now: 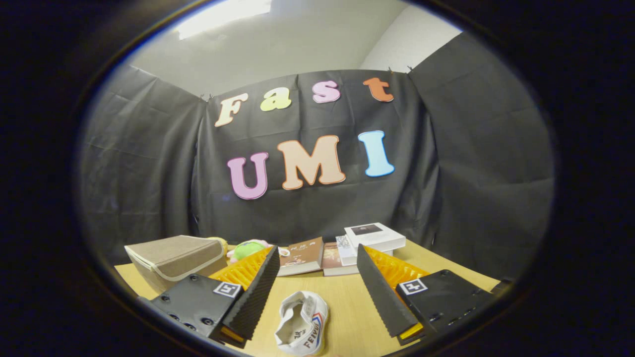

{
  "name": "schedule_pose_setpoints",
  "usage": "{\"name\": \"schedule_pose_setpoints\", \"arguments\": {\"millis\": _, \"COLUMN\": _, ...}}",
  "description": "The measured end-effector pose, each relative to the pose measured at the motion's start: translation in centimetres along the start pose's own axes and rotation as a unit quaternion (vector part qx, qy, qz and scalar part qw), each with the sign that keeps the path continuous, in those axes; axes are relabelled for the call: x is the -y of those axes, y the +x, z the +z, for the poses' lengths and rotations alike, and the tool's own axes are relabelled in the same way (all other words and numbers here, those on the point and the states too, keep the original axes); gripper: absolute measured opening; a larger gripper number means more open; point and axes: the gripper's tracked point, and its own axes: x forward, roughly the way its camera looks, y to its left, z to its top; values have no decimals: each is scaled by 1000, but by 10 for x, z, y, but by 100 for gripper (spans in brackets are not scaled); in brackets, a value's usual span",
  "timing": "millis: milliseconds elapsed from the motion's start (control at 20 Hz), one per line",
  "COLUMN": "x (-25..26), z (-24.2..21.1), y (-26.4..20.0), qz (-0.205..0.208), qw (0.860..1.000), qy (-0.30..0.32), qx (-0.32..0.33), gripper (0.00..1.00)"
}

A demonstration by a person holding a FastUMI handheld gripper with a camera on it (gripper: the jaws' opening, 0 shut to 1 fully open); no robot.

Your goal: Open the storage box then place both shoes into the box .Put the left shoe in first, then the right shoe, with the right side of both shoes facing outward in a uniform manner.

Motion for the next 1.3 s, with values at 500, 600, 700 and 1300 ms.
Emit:
{"name": "schedule_pose_setpoints", "arguments": {"millis": 500, "x": -111, "z": -28, "y": -10, "qz": 147, "qw": 955, "qy": 242, "qx": -90, "gripper": 100}}
{"name": "schedule_pose_setpoints", "arguments": {"millis": 600, "x": -147, "z": -45, "y": -13, "qz": 194, "qw": 921, "qy": 306, "qx": -141, "gripper": 100}}
{"name": "schedule_pose_setpoints", "arguments": {"millis": 700, "x": -164, "z": -60, "y": -12, "qz": 219, "qw": 894, "qy": 347, "qx": -180, "gripper": 100}}
{"name": "schedule_pose_setpoints", "arguments": {"millis": 1300, "x": -267, "z": -125, "y": -18, "qz": 294, "qw": 742, "qy": 484, "qx": -359, "gripper": 99}}
